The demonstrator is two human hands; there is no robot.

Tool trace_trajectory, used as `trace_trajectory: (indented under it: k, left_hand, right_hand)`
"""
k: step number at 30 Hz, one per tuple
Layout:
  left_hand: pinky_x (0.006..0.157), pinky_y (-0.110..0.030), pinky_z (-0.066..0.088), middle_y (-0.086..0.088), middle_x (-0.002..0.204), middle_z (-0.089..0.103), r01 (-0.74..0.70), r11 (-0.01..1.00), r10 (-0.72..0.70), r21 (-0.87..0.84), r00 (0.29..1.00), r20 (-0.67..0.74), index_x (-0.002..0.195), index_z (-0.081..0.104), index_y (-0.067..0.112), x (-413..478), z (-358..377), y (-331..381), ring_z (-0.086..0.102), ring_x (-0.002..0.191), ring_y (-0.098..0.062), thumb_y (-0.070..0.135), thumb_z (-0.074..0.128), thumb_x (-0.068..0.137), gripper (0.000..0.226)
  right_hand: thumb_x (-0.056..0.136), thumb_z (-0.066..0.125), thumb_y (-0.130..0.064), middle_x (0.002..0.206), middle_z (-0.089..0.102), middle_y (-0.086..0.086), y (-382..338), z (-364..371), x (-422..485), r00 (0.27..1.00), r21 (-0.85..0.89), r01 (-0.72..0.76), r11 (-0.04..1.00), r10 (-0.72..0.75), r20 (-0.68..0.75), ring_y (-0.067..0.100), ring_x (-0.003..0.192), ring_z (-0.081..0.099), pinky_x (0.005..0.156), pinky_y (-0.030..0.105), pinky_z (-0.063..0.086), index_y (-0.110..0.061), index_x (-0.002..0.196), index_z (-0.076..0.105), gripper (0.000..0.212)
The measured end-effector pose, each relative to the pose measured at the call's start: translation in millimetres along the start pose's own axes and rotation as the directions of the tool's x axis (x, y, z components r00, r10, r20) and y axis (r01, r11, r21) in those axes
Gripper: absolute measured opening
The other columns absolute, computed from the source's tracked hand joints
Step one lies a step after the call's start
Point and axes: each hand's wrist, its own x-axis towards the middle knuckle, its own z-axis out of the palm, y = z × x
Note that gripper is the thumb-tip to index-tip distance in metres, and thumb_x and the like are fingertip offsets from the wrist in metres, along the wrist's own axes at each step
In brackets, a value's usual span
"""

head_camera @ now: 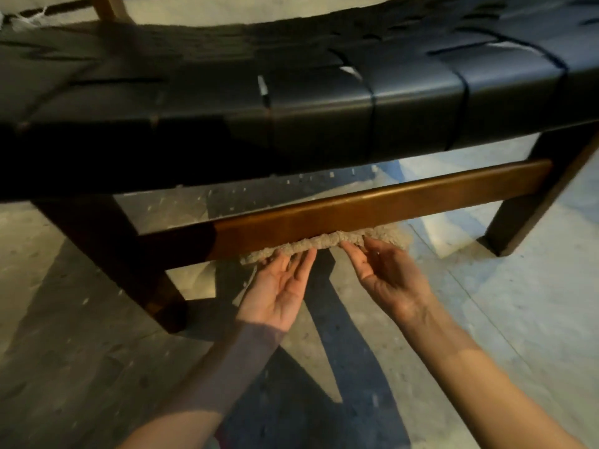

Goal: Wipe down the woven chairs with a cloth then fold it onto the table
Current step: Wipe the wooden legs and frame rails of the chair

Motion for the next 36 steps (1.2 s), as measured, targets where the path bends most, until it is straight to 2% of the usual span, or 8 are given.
trace_trajectory:
  k: [5,10,14,18,23,25,29,36]
  left_hand:
    - [0.085,-0.045,0.051,-0.024,0.118,0.062,0.154,0.979,-0.153,0.132,0.988,-0.018,0.128,0.05,-0.002,26.6,36.6,-53.4,0.058,0.114,-0.031,0.005,0.04,0.097,0.034]
    - [0.088,-0.044,0.05,-0.025,0.124,0.058,0.289,0.931,-0.298,0.225,0.955,0.007,0.126,0.052,0.0,50.1,63.3,-94.9,0.056,0.115,-0.031,0.003,0.042,0.095,0.033]
    - [0.103,-0.045,0.04,-0.026,0.138,0.045,0.359,0.902,-0.37,0.239,0.929,0.004,0.121,0.05,0.0,64.5,86.0,-121.7,0.043,0.13,-0.035,-0.002,0.039,0.096,0.028]
    - [0.1,-0.04,0.042,-0.023,0.142,0.042,0.357,0.899,-0.372,0.254,0.928,0.011,0.131,0.045,0.002,77.6,90.6,-132.3,0.041,0.132,-0.034,-0.003,0.037,0.097,0.035]
    - [0.106,-0.038,0.036,-0.024,0.142,0.04,0.328,0.915,-0.342,0.235,0.939,0.022,0.144,0.03,0.007,74.6,79.9,-129.8,0.038,0.134,-0.033,-0.005,0.035,0.097,0.048]
    - [0.098,-0.04,0.042,-0.023,0.131,0.047,0.323,0.92,-0.338,0.223,0.941,0.031,0.144,0.03,0.006,71.6,74.0,-122.4,0.042,0.13,-0.033,-0.004,0.036,0.097,0.048]
    - [0.074,-0.042,0.054,-0.026,0.116,0.055,0.269,0.953,-0.275,0.137,0.961,0.029,0.122,0.047,-0.002,58.1,53.1,-92.0,0.053,0.111,-0.033,-0.004,0.041,0.094,0.029]
    - [0.061,-0.042,0.059,-0.032,0.1,0.066,0.082,0.997,-0.083,-0.012,0.996,-0.044,0.106,0.059,-0.009,17.0,4.6,-17.3,0.069,0.082,-0.039,0.001,0.049,0.082,0.028]
  right_hand:
    - [0.095,0.044,-0.001,0.102,0.067,0.03,-60.4,-13.5,-15.6,0.974,0.018,0.189,0.982,-0.185,-0.129,0.035,0.086,0.07,0.075,0.045,0.055,0.002,0.111,0.055,0.019]
    - [0.094,0.048,0.001,0.061,0.066,0.017,-110.4,-21.0,-29.7,0.891,-0.037,0.392,0.919,-0.39,-0.232,0.026,0.061,0.071,0.085,0.041,0.054,-0.001,0.094,0.055,0.008]
    - [0.096,0.049,-0.003,0.096,0.062,0.015,-149.7,-28.7,-26.7,0.818,-0.248,0.457,0.855,-0.513,-0.261,0.023,0.074,0.072,0.065,0.031,0.06,-0.002,0.11,0.053,0.015]
    - [0.097,0.043,0.0,0.083,0.051,0.008,-167.2,-27.7,-16.6,0.742,-0.41,0.484,0.773,-0.611,-0.277,0.013,0.078,0.058,0.061,0.021,0.055,-0.004,0.097,0.05,0.008]
    - [0.096,0.038,0.007,0.099,0.055,0.012,-149.9,-21.9,-10.2,0.62,-0.655,0.476,0.588,-0.752,-0.224,0.017,0.081,0.059,0.057,0.016,0.055,-0.002,0.104,0.052,0.018]
    - [0.098,0.036,0.004,0.09,0.058,0.007,-133.1,-21.4,-14.0,0.647,-0.655,0.499,0.568,-0.747,-0.155,0.019,0.083,0.065,0.068,0.024,0.058,-0.007,0.091,0.053,0.022]
    - [0.097,0.037,0.005,0.077,0.071,0.004,-96.4,-18.9,-18.2,0.758,-0.581,0.52,0.626,-0.651,-0.024,0.015,0.072,0.072,0.058,0.021,0.055,-0.005,0.093,0.058,0.024]
    - [0.1,0.035,0.002,0.102,0.069,0.015,-15.2,-3.0,-11.0,0.905,-0.502,0.401,0.766,-0.415,0.091,0.021,0.089,0.069,0.075,0.027,0.058,0.001,0.109,0.057,0.024]
